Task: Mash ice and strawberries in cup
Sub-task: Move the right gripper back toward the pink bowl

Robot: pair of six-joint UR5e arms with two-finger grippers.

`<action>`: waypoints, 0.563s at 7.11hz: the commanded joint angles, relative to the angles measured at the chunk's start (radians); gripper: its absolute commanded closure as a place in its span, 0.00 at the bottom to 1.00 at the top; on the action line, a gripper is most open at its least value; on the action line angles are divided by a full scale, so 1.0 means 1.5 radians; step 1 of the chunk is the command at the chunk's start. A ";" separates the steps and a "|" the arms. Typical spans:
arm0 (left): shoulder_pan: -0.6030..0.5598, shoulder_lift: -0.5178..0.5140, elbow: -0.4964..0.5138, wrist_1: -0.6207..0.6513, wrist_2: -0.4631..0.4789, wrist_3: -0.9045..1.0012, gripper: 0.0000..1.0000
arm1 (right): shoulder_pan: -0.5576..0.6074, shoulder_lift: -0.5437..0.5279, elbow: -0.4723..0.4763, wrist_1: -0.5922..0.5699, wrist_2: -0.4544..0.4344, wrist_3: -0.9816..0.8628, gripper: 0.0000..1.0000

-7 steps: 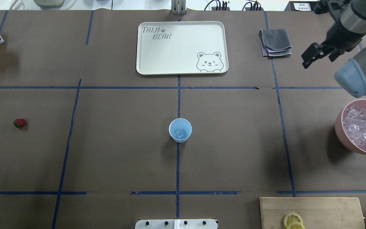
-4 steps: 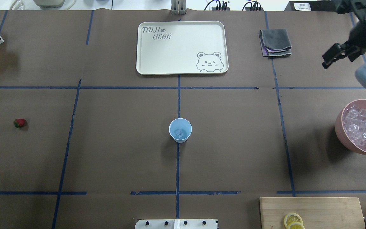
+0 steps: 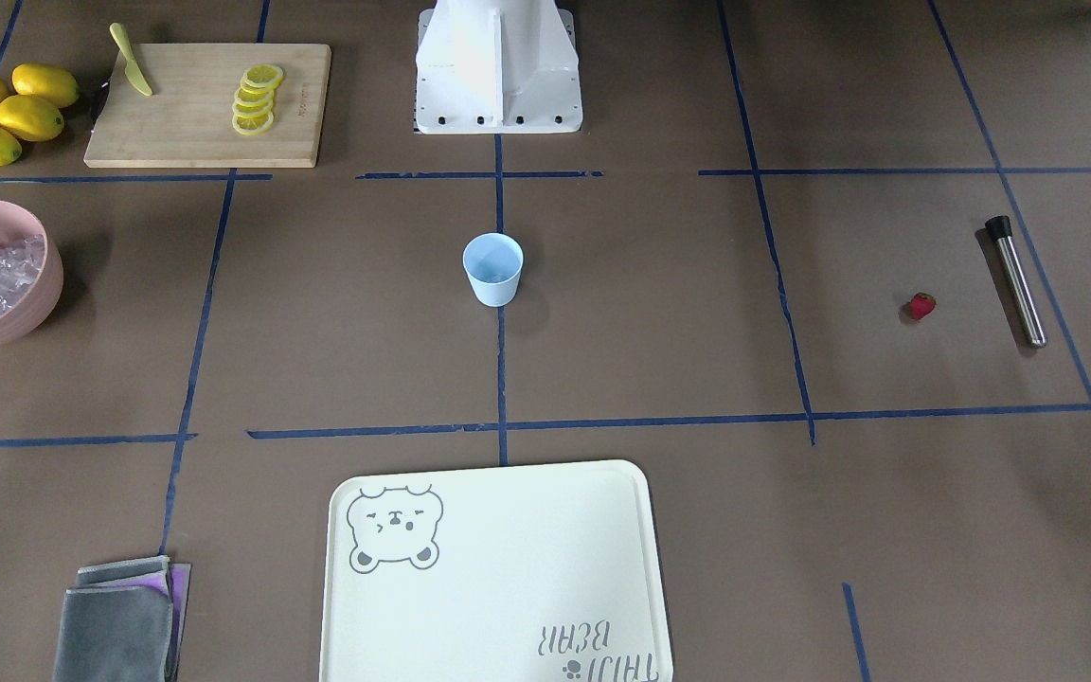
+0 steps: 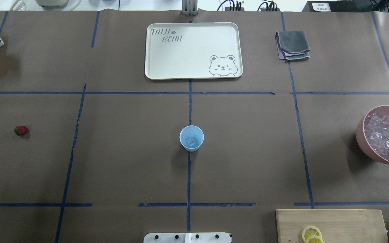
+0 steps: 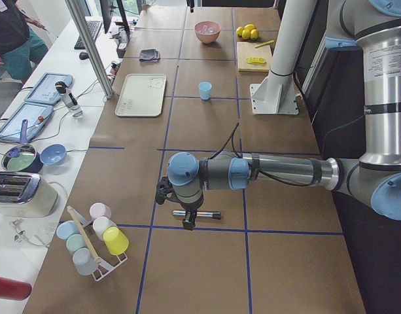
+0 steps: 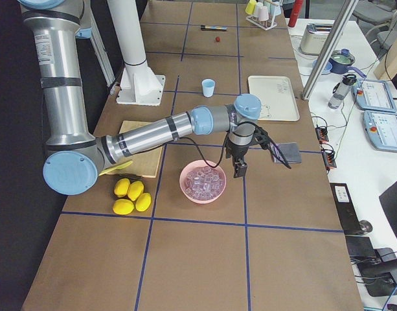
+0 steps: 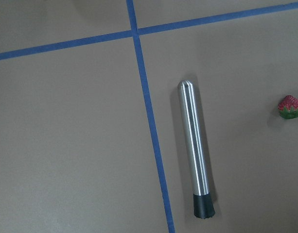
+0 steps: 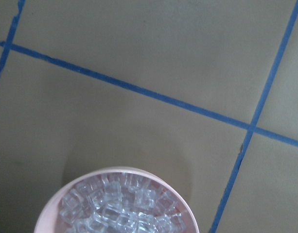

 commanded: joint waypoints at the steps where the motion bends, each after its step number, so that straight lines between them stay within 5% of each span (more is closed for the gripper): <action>1: 0.000 0.000 -0.001 0.000 0.000 0.000 0.00 | 0.001 -0.068 0.027 0.041 -0.001 0.009 0.01; 4: 0.000 0.000 0.000 0.000 0.000 0.000 0.00 | -0.052 -0.093 0.030 0.174 0.001 0.193 0.01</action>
